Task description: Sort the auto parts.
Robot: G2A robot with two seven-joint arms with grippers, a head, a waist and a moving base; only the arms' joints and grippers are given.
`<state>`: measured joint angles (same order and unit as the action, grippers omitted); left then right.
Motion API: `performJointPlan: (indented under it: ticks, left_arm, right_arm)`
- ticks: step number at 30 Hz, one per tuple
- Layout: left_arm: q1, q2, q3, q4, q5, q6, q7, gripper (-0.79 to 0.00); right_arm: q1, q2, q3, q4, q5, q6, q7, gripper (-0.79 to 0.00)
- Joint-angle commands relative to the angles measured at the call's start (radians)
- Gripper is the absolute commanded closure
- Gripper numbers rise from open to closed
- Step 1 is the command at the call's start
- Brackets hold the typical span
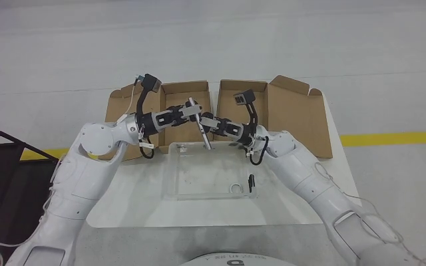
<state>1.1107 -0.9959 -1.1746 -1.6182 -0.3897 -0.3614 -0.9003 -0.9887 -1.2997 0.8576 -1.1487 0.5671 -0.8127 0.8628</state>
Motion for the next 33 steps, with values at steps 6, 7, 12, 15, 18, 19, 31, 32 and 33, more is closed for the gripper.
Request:
performJointPlan:
  ticks: [6,7,12,15,18,19,31,32,33]
  left_arm:
    - [-0.008,-0.003,-0.002,0.006,0.004,0.012,-0.002,-0.271]
    - [-0.010,-0.003,-0.001,0.006,0.009,0.016,-0.001,-0.256]
    - [-0.019,-0.006,0.005,0.007,0.023,0.039,0.000,0.000]
    - [-0.022,-0.007,0.006,0.006,0.034,0.050,0.006,0.000]
    - [-0.021,-0.008,0.004,0.003,0.042,0.059,0.013,0.000]
    - [-0.020,-0.009,0.004,0.001,0.043,0.061,0.015,0.000]
    - [-0.017,-0.008,-0.015,-0.006,0.048,0.104,0.005,0.000]
    - [-0.017,-0.008,-0.015,-0.007,0.048,0.109,0.003,0.000]
    - [-0.017,-0.008,-0.015,-0.009,0.048,0.113,0.001,0.000]
  right_arm:
    - [0.001,-0.003,0.007,-0.001,-0.001,0.002,0.007,0.000]
    - [0.001,-0.003,0.009,-0.002,0.001,0.003,0.009,0.000]
    - [-0.002,-0.005,0.015,-0.006,0.008,-0.001,0.018,0.000]
    - [-0.004,-0.005,0.019,-0.009,0.011,-0.004,0.026,0.000]
    - [-0.006,-0.006,0.023,-0.011,0.014,-0.005,0.032,0.000]
    - [-0.007,-0.006,0.024,-0.011,0.013,-0.005,0.033,0.000]
    - [-0.018,-0.010,0.031,-0.021,0.010,-0.011,0.040,-0.043]
    - [-0.019,-0.010,0.032,-0.022,0.010,-0.011,0.041,-0.025]
    - [-0.021,-0.010,0.033,-0.023,0.014,-0.013,0.041,0.000]
